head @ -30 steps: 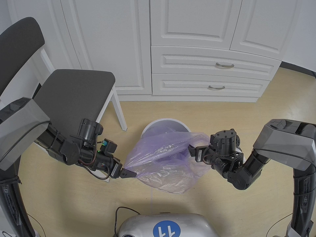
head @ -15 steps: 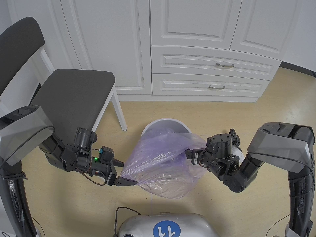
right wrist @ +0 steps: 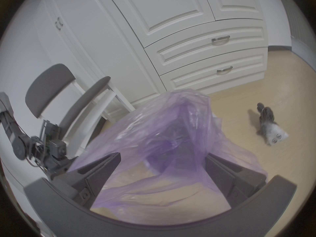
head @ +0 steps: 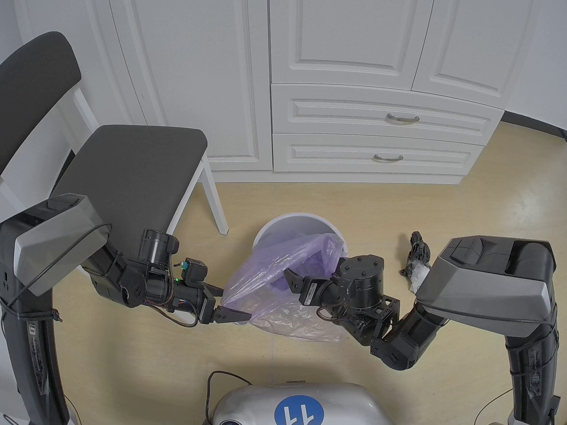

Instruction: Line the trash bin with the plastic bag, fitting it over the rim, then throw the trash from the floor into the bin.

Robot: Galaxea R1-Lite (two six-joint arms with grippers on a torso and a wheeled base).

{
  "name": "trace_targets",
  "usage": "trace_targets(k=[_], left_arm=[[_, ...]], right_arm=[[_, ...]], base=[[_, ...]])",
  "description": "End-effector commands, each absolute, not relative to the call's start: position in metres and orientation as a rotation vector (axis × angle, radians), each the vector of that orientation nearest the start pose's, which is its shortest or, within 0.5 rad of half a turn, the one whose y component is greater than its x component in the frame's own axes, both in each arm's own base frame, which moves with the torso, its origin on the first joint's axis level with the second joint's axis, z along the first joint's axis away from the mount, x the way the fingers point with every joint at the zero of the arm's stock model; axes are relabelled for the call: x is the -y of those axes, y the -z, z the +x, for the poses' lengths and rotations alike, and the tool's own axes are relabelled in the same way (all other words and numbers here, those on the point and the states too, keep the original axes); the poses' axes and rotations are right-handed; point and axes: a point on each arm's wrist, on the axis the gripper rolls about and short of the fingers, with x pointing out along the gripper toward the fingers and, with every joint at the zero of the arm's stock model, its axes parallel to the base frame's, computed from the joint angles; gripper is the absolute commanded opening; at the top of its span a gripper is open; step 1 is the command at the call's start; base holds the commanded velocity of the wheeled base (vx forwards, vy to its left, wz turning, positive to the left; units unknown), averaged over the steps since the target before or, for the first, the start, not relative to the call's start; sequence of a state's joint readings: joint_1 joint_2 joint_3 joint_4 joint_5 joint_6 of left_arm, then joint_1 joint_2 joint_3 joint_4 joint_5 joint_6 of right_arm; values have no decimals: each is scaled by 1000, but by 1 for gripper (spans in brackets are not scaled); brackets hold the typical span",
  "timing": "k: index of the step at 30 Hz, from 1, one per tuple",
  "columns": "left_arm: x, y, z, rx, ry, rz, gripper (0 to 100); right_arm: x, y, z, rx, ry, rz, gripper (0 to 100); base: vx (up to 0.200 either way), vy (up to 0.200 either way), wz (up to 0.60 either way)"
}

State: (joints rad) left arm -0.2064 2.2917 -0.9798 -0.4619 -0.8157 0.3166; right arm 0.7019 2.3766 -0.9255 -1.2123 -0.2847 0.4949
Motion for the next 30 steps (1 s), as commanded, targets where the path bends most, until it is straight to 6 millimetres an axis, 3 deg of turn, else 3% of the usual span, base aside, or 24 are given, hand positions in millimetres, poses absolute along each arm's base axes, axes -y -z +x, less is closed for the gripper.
trace_targets(k=[1, 8, 22, 29, 30], left_arm=[[96, 8, 367, -705, 1080, -7, 100], [96, 4, 360, -685, 1095, 22, 100], [95, -6, 340, -341, 1110, 129, 100], [95, -14, 337, -284, 1144, 106, 100], [98, -13, 338, -284, 1149, 95, 100]], right_arm=[[-277, -14, 317, -314, -380, 423, 100], [-282, -7, 343, -306, -334, 553, 100], [-278, -7, 356, -384, -259, 533, 100], [-271, -7, 367, -402, -189, 516, 100], [-264, -16, 368, -406, -172, 509, 100]], base=[[0, 0, 0], [0, 0, 0], [0, 0, 0], [0, 0, 0], [0, 0, 0]])
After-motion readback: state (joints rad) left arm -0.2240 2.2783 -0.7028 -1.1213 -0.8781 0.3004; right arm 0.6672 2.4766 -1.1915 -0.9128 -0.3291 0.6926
